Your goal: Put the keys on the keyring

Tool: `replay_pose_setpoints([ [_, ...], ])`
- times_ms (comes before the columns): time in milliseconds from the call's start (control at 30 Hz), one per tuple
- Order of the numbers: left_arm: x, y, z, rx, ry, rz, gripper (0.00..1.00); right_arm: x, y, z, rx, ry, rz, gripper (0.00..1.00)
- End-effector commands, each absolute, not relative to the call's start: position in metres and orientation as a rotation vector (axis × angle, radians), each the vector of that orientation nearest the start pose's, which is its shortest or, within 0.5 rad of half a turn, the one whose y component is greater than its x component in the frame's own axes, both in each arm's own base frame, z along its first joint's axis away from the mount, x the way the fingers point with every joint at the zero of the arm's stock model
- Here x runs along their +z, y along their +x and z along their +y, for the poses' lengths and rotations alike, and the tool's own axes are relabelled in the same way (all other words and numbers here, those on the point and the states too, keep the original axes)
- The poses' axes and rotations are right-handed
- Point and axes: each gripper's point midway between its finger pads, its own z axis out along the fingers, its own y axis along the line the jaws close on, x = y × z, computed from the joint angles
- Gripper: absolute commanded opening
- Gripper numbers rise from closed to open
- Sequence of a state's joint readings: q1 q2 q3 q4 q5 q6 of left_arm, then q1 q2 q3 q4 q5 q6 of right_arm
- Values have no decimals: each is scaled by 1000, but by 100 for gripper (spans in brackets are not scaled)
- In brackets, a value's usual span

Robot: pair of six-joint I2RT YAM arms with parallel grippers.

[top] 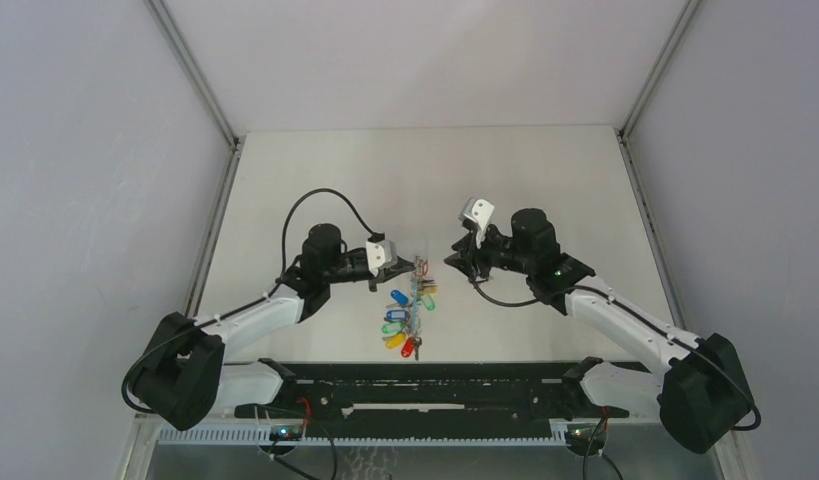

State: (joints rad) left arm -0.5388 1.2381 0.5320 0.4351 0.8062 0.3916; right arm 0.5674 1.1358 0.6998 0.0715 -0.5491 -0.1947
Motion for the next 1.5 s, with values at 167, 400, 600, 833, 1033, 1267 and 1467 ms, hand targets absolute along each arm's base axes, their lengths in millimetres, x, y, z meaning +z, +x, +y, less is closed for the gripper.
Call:
replay_pose_setpoints([
  [167,187,249,-280,-808,1255,1257,0,123,270,187,381,-769,2210,38],
  [400,187,248,-281,-813,1258,1254,0,96,284,161,149,-829,2373,34],
  [600,185,249,-282,-817,1261,1257,0,79,283,157,116,-936,2435,33],
  [833,184,249,-282,-820,1263,1255,0,67,282,158,-5,-1105,2443,34],
  [1033,184,248,-281,-815,1262,1250,0,53,282,158,-93,-1259,2454,35],
  [1267,184,249,-281,-813,1261,1249,0,34,284,155,-196,-1365,2457,34],
  [1467,184,249,-281,-815,1262,1250,0,24,290,153,-274,-1433,2428,32],
])
